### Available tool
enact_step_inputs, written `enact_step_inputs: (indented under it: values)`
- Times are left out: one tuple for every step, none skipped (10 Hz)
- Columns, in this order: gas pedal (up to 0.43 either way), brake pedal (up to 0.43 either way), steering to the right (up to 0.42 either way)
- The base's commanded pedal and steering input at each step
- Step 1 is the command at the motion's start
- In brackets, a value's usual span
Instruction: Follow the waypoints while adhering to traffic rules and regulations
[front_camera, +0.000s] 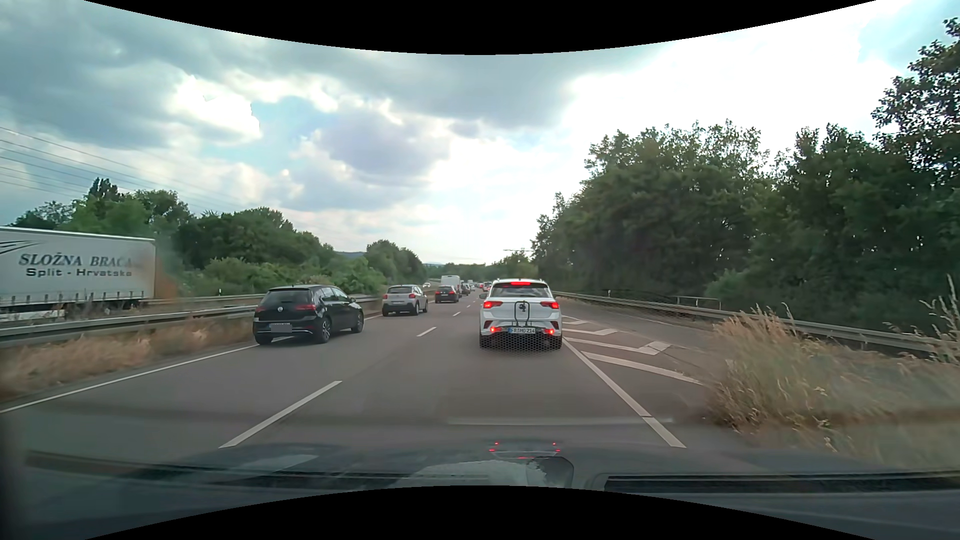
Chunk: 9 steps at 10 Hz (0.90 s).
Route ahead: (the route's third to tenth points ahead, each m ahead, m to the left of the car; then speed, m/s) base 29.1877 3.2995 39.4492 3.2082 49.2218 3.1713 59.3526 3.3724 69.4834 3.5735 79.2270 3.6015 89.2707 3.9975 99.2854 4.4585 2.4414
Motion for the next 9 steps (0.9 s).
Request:
enact_step_inputs:
  values:
    - [0.000,0.000,0.017]
    - [0.000,0.000,0.019]
    - [0.000,0.000,0.018]
    - [0.000,0.000,0.017]
    - [0.000,0.000,0.016]
    - [0.000,0.000,0.016]
    - [0.000,0.000,0.014]
    - [0.000,0.000,0.010]
    - [0.000,0.000,0.009]
